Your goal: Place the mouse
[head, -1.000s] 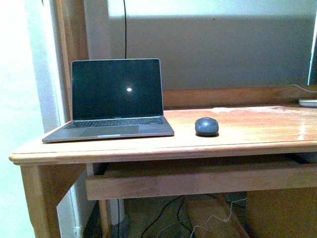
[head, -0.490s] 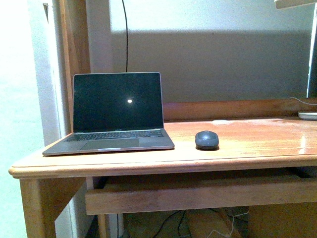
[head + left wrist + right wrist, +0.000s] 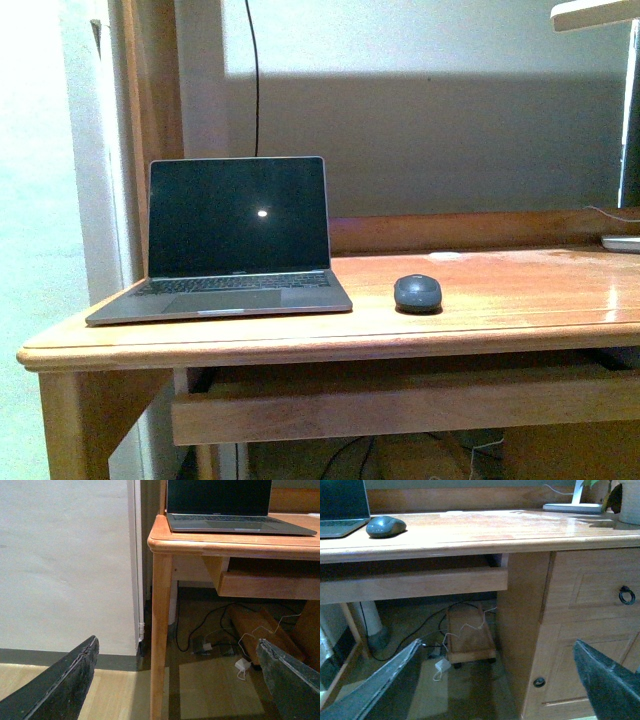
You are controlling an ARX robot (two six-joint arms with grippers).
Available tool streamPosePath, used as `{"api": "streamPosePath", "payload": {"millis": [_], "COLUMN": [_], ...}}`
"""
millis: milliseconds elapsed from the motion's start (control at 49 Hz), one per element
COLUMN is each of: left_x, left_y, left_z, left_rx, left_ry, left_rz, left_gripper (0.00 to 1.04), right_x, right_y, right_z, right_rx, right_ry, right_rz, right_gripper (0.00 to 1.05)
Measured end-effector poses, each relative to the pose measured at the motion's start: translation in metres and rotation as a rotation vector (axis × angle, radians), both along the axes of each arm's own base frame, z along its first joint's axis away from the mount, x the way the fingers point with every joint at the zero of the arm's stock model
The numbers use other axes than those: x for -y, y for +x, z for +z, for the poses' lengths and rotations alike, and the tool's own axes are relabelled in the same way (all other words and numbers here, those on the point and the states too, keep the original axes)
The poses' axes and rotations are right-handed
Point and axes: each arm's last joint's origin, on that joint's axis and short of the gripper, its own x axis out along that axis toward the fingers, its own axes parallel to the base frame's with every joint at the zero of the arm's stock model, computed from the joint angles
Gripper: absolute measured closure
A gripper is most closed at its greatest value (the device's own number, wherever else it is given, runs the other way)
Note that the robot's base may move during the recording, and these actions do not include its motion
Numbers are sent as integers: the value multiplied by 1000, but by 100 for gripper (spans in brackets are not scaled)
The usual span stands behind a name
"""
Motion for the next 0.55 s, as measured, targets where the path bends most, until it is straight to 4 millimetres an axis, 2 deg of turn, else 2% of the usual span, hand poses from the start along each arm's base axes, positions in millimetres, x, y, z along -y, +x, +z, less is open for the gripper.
{"api": "streamPosePath", "payload": {"millis": [41,551], "left_x": [0,0], "left_y": [0,0], "left_z": [0,0], "left_rx": [0,0], "left_ry": [0,0], "left_rz": [0,0], "left_gripper": [8,8], "right_x": [0,0], "right_y": [0,0], "right_z": [0,0], "right_rx": [0,0], "right_ry": [0,0], "right_rz": [0,0], "right_gripper": [6,7]}}
